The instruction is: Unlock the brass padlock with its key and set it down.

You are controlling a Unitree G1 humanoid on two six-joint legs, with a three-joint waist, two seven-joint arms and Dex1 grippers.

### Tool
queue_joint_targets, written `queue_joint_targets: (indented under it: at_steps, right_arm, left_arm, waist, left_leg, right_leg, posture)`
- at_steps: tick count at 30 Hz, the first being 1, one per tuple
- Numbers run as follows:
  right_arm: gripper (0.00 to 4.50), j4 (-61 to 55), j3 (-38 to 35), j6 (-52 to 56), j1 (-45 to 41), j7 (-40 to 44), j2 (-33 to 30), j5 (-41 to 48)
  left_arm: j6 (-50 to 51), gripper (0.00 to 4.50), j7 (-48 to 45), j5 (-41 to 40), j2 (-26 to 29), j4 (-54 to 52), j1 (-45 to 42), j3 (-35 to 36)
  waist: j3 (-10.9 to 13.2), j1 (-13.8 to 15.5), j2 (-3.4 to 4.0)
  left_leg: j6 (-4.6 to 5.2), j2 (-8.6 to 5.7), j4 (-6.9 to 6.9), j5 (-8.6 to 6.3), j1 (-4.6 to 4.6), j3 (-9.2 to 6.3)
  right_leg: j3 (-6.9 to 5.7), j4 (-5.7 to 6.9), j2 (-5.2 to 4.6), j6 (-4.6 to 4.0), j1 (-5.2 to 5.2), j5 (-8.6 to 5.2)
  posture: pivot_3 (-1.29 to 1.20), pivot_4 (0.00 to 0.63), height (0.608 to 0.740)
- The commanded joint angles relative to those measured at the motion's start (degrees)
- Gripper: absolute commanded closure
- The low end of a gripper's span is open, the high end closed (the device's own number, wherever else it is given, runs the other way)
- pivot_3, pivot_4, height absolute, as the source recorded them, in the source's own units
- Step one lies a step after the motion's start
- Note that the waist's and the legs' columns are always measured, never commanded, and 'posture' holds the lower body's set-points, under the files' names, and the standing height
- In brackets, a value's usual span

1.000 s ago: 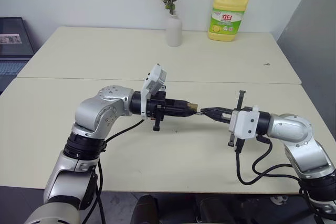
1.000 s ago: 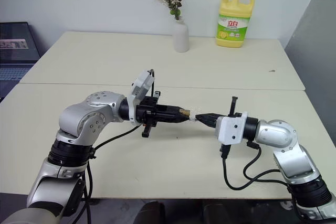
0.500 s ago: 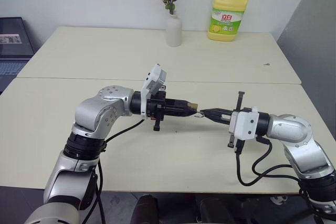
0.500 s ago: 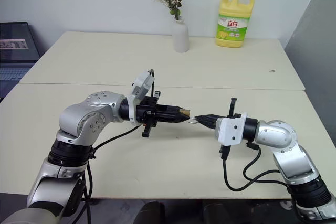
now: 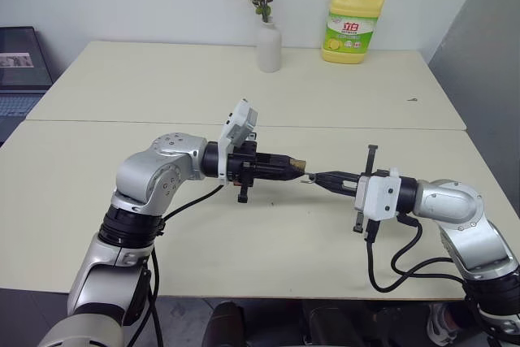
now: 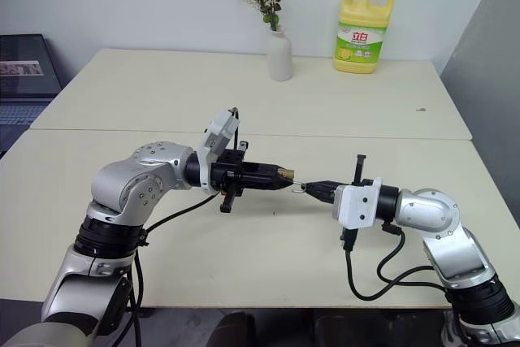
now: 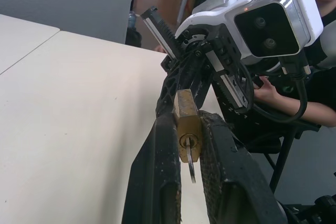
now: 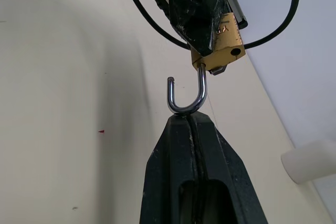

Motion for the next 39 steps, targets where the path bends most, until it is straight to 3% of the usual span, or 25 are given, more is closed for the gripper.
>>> queue_joint_targets:
  at_steps: [1,10,14,18,28,39]
  right_arm:
    - [4.5,-2.4,-1.0,0.0,0.3,0.2,-0.5,1.3]
    - [4.5,-2.4,-1.2,0.9,2.2,1.5,-3.4,0.3]
    - [4.5,-3.6,-6.2,6.5,6.5,2.3,-7.9,3.7]
    - [3.6,-7.9,-10.0,13.1,8.9,1.8,-8.9,9.0]
    - [0.0,-15.9,-8.3,28.3,8.0,0.0,-8.9,14.5]
    - [0.0,-17.0,0.2,35.4,6.0,-0.8,-10.0,10.6]
  left_arm:
    - [-0.7,4.33,0.2,-0.9,-0.1,-1.8,0.0,1.1]
    - [-0.5,4.33,1.2,-0.9,-0.6,-2.1,0.6,1.2]
    - [2.2,4.33,3.6,-2.0,-0.1,-3.1,3.5,2.0]
    - [2.9,4.33,7.1,-1.5,-0.9,-3.3,5.8,2.5]
    - [9.0,4.33,14.0,-2.3,-4.1,-1.4,10.8,1.5]
    - [9.0,4.33,19.5,4.9,-7.1,7.7,10.7,-2.5]
  waist:
    - [0.0,0.0,0.0]
    - [0.0,0.0,0.0]
    - [0.0,0.0,0.0]
    - [0.0,-0.1,0.0]
    - [0.0,0.0,-0.01]
    - [0.0,0.0,-0.01]
  left_leg:
    - [0.0,0.0,0.0,0.0,0.0,0.0]
    - [0.0,0.0,0.0,0.0,-0.01,0.0]
    - [0.0,0.0,0.0,0.0,0.0,0.0]
    - [0.01,0.01,0.0,0.0,0.01,-0.03]
    - [0.01,-0.01,0.01,0.0,-0.01,-0.09]
    - [0.01,-0.03,0.0,0.0,-0.01,-0.11]
  right_leg:
    - [0.0,0.0,0.0,0.0,0.0,0.0]
    - [0.01,-0.01,0.0,0.0,0.0,0.0]
    - [0.02,-0.02,0.0,0.0,0.0,0.0]
    - [0.0,0.02,0.0,0.02,0.0,-0.01]
    - [-0.04,0.0,0.0,0.23,0.03,-0.13]
    - [-0.04,-0.01,0.0,0.24,0.02,-0.14]
  posture:
    - [0.0,0.15,0.74]
    - [0.0,0.15,0.74]
    - [0.0,0.15,0.74]
    - [0.0,0.15,0.74]
    - [0.0,0.15,0.74]
    - [0.0,0.15,0.74]
